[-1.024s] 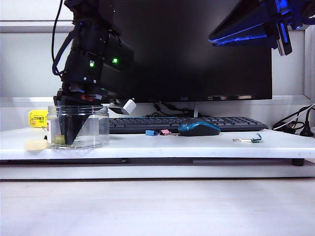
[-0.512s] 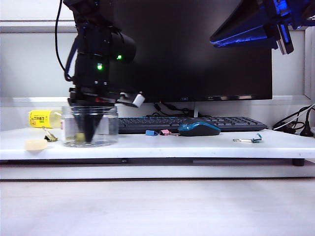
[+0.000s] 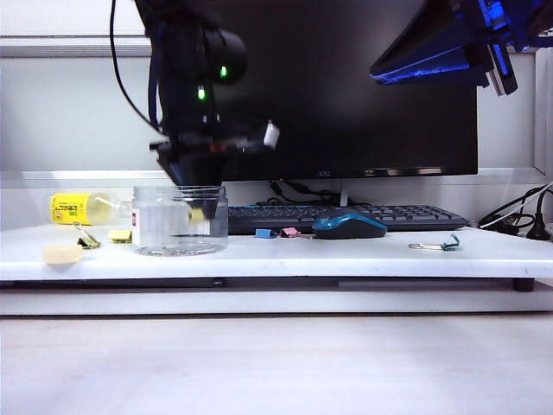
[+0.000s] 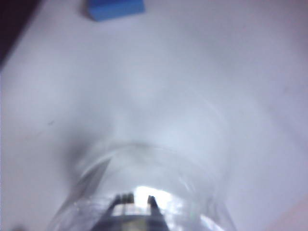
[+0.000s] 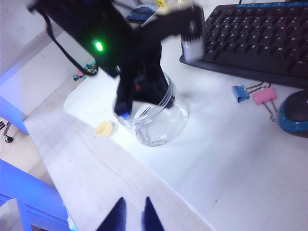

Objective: Take the clips out of the round transparent plastic box and place them on the table.

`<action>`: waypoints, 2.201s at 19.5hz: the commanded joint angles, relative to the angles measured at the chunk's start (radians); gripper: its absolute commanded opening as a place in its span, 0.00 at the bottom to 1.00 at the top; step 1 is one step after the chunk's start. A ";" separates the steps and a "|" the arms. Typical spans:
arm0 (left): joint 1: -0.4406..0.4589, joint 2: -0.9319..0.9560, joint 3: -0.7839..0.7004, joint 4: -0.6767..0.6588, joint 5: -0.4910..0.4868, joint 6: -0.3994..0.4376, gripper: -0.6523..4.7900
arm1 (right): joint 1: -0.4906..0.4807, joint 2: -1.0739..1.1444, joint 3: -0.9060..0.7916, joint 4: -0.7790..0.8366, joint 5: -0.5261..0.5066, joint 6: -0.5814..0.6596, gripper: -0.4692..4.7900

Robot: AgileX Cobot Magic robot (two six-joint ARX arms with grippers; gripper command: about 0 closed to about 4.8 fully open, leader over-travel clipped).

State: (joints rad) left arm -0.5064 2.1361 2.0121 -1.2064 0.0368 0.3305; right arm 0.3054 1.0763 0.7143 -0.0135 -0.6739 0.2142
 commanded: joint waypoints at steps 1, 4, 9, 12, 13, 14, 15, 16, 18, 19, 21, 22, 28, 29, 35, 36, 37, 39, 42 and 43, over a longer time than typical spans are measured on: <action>-0.002 -0.011 0.073 -0.074 0.005 -0.021 0.23 | 0.000 -0.003 0.003 0.018 0.000 -0.005 0.19; 0.001 -0.062 0.079 -0.071 0.002 -0.033 0.23 | 0.000 -0.003 0.003 0.018 -0.001 -0.005 0.19; -0.014 -0.111 0.079 -0.024 0.212 -0.035 0.23 | 0.000 -0.003 0.003 0.019 0.000 -0.010 0.19; -0.051 -0.110 0.077 0.035 0.241 -0.031 0.23 | -0.011 -0.003 0.003 0.018 0.004 -0.018 0.19; -0.061 -0.108 0.077 0.068 0.252 -0.025 0.23 | -0.017 -0.003 0.003 0.018 0.004 -0.018 0.19; -0.067 -0.105 0.077 0.092 0.278 -0.024 0.23 | -0.026 -0.004 0.003 0.018 0.002 -0.017 0.19; -0.077 -0.097 0.077 0.112 0.284 -0.024 0.23 | -0.032 -0.004 0.003 0.014 0.000 -0.017 0.19; -0.079 -0.089 0.076 0.121 0.286 -0.024 0.23 | -0.032 -0.004 0.003 0.010 -0.002 -0.016 0.19; -0.086 -0.054 0.076 0.119 0.285 -0.032 0.23 | -0.032 -0.004 0.003 0.010 -0.003 -0.016 0.19; -0.086 -0.027 0.076 0.112 0.286 -0.036 0.23 | -0.032 -0.004 0.003 0.010 -0.013 -0.016 0.19; -0.088 0.017 0.076 0.111 0.285 -0.035 0.23 | -0.032 -0.004 0.003 0.010 -0.025 -0.016 0.19; -0.088 0.037 0.076 0.117 0.285 -0.035 0.23 | -0.032 -0.004 0.003 0.009 -0.024 -0.016 0.19; -0.088 0.089 0.075 0.156 0.282 -0.045 0.31 | -0.032 -0.004 0.003 0.009 -0.024 -0.016 0.19; -0.088 0.091 0.075 0.165 0.282 -0.054 0.40 | -0.032 -0.004 0.003 0.010 -0.024 -0.016 0.19; -0.089 0.091 0.076 0.163 0.282 -0.056 0.60 | -0.032 -0.004 0.003 0.006 -0.024 -0.016 0.19; -0.089 0.091 0.076 0.161 0.283 -0.061 0.60 | -0.032 -0.004 0.003 0.001 -0.024 -0.016 0.19; -0.089 0.090 0.076 0.162 0.303 -0.080 0.65 | -0.032 -0.004 0.003 -0.005 -0.024 -0.016 0.19; -0.087 0.090 0.076 0.161 0.405 -0.123 0.67 | -0.031 -0.004 0.003 -0.010 -0.025 -0.016 0.19; -0.086 0.090 0.076 0.166 0.425 -0.161 0.67 | -0.031 -0.004 0.003 -0.013 -0.029 -0.016 0.19; -0.086 0.090 0.076 0.165 0.424 -0.167 0.66 | -0.031 -0.004 0.003 -0.013 -0.037 -0.016 0.19</action>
State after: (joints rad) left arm -0.5907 2.2295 2.0850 -1.0492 0.4534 0.1753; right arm 0.2741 1.0760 0.7143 -0.0322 -0.6979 0.2008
